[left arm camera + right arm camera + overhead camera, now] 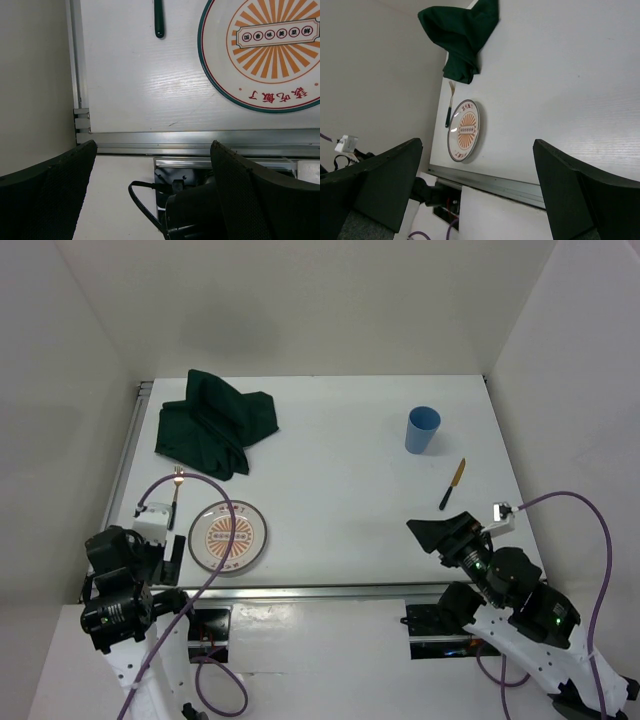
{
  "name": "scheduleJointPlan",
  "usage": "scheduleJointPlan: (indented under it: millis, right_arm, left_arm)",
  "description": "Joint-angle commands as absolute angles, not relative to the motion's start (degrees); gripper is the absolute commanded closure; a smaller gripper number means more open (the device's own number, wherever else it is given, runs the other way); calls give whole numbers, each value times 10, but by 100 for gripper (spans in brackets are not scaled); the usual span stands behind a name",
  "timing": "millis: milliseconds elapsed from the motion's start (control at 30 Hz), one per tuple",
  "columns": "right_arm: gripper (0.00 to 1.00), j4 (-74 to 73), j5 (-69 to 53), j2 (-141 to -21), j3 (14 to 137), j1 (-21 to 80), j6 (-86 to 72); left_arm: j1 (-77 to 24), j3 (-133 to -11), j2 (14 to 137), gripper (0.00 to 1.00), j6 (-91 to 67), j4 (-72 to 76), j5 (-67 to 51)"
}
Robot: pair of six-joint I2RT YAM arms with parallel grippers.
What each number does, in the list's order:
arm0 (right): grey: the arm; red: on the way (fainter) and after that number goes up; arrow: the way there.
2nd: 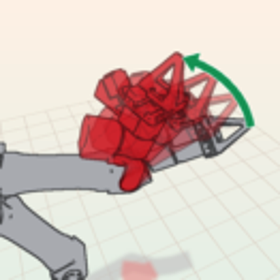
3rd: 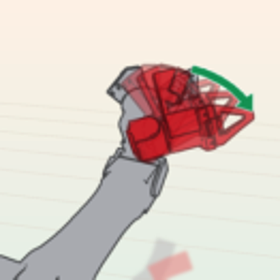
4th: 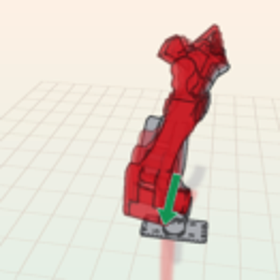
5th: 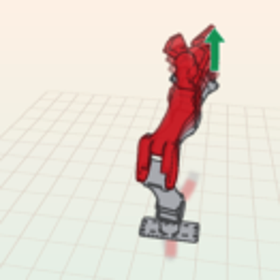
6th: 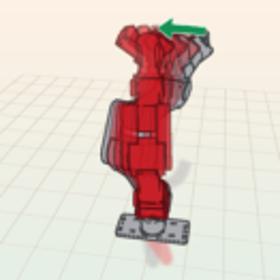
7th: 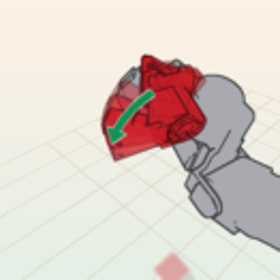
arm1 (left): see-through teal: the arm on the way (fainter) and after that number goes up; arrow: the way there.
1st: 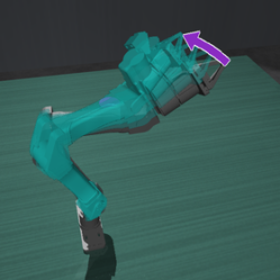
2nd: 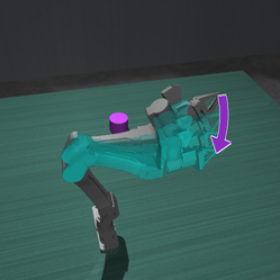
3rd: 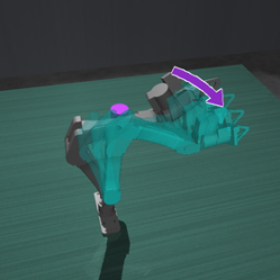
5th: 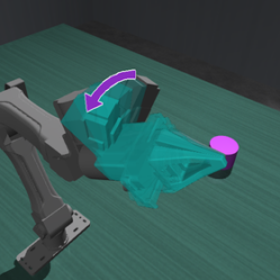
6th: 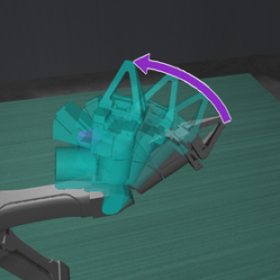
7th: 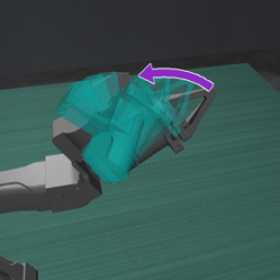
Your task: Set the dinner table for one person
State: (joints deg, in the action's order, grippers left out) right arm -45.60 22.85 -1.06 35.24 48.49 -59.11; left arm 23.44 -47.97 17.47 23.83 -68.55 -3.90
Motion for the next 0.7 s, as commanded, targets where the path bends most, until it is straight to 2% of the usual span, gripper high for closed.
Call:
scheduleJointPlan:
  millis: [0, 133, 233, 367, 467, 500, 533, 600, 667]
  right_arm:
    - [0, -464, 245, -37, 357, 487, -594]
    - [0, -469, 273, -89, 380, 487, -594]
    - [0, -475, 303, -171, 422, 487, -566]
    - [0, -464, 356, -292, 504, 487, -495]
    - [0, -449, 408, -379, 568, 487, -427]
    - [0, -413, 413, -409, 576, 487, -398]
    - [0, -389, 413, -421, 582, 487, -335]
    - [0, -309, 404, -446, 582, 487, -260]
    - [0, -250, 375, -460, 582, 487, -212]
  left_arm:
    - [237, -502, 182, 0, 267, -688, -42]
    - [237, -560, 212, 0, 263, -633, -15]
    - [237, -665, 307, 0, 247, -633, -70]
    - [237, -835, 475, 0, 220, -633, -138]
    - [237, -1014, 645, 0, 213, -654, -190]
    - [237, -1133, 696, 0, 213, -701, -207]
    - [237, -1196, 798, 0, 213, -725, -232]
    - [202, -1336, 886, 0, 206, -752, -214]
    - [185, -1353, 962, 0, 198, -707, -192]
